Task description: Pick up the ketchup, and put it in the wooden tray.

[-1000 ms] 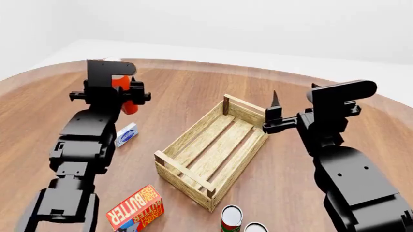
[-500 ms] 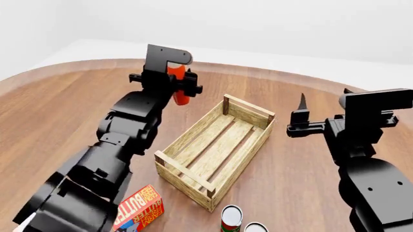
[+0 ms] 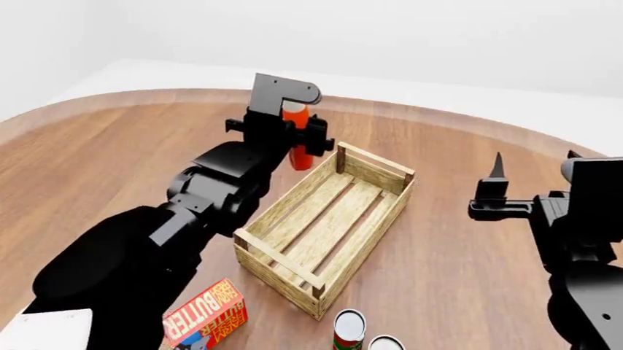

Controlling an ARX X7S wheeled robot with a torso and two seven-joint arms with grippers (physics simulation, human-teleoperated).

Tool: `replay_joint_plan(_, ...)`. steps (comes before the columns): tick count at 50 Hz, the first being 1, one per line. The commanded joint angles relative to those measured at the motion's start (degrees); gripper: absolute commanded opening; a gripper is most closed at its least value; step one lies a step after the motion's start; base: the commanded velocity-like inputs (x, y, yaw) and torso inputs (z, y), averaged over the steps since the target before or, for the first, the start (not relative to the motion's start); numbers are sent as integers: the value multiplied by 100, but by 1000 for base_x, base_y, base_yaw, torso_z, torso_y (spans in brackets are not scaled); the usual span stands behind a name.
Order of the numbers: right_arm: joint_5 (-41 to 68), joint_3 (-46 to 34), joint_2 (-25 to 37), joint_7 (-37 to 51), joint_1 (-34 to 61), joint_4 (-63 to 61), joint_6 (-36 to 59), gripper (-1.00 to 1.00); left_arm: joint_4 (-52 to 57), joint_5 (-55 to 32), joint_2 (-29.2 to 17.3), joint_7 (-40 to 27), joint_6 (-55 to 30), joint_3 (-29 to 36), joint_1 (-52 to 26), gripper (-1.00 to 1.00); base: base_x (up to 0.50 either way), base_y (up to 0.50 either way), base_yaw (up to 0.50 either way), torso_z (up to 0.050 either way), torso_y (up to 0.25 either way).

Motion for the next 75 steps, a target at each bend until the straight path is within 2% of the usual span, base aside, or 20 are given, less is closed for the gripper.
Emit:
replay_joint_plan(1, 147, 267, 120, 56, -39, -134, 207, 100, 268, -645, 11, -208, 28, 608, -133, -100, 0, 0, 0, 0, 0)
replay_joint_plan(23, 313, 509, 329, -113, 180, 140, 267, 100, 502, -487, 11, -439, -145, 595, -126, -100, 0, 0, 0, 0, -24)
replay_joint_plan(48, 169, 337, 378, -310, 561, 865, -54, 100, 537, -575, 11, -547, -231, 597, -202, -100, 0, 0, 0, 0, -188)
replay_joint_plan(63, 260, 371, 428, -299, 657, 795, 94, 100, 588, -691, 11, -598, -161, 613, -314, -100, -1, 0, 0, 0, -189)
replay_joint_plan(75, 355, 424, 454, -243, 692, 635, 264, 100, 564, -676, 11, -621, -122, 620, -292, -100, -1, 0, 0, 0, -14)
